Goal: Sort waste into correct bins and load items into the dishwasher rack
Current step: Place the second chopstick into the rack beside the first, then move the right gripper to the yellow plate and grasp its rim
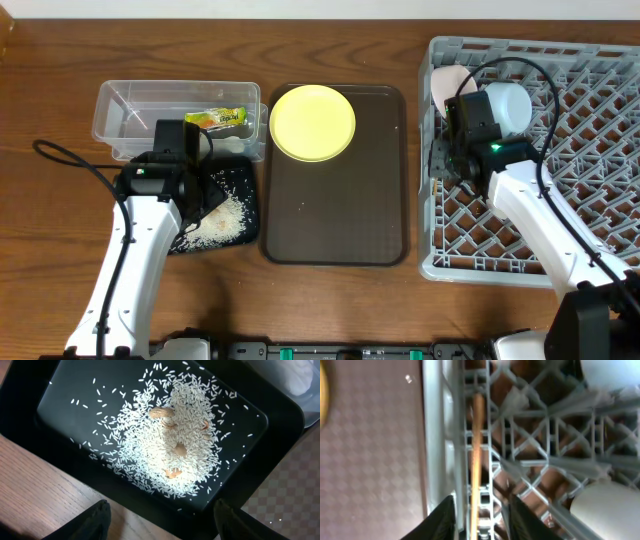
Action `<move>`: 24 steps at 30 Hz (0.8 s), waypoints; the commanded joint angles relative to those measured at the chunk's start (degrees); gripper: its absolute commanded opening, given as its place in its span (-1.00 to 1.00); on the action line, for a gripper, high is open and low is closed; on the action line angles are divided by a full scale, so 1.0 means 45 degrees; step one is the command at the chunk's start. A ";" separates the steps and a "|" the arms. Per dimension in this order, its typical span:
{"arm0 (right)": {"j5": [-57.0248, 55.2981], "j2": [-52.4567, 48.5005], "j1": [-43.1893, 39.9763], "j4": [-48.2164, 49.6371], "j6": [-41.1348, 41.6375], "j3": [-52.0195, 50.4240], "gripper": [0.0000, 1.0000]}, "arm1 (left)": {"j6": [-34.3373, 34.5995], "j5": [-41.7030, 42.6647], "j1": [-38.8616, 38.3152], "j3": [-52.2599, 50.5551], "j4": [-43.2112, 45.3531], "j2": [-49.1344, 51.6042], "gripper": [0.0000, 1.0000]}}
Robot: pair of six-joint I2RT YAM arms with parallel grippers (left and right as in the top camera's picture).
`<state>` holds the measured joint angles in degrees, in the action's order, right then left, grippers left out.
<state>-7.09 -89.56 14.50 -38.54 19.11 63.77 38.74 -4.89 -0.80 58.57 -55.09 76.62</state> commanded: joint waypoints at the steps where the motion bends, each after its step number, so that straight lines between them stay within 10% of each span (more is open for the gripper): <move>1: 0.0447 0.0767 0.0049 0.0816 -0.0364 0.0034 -0.27 | -0.0112 -0.0102 0.0053 0.0117 -0.0024 -0.0024 0.39; 13: 0.3351 -0.0087 0.1681 0.5382 -0.0646 0.0034 0.04 | -0.0112 -0.0097 0.0053 0.0117 -0.0024 -0.0024 0.38; 24: 0.1962 -0.3852 0.2628 0.9005 0.0068 0.0141 -0.07 | -0.0112 -0.0102 0.0053 0.0117 -0.0029 -0.0024 0.38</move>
<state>3.92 -103.83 25.76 0.89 17.69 63.77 38.74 -4.86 -0.80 58.57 -55.09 76.62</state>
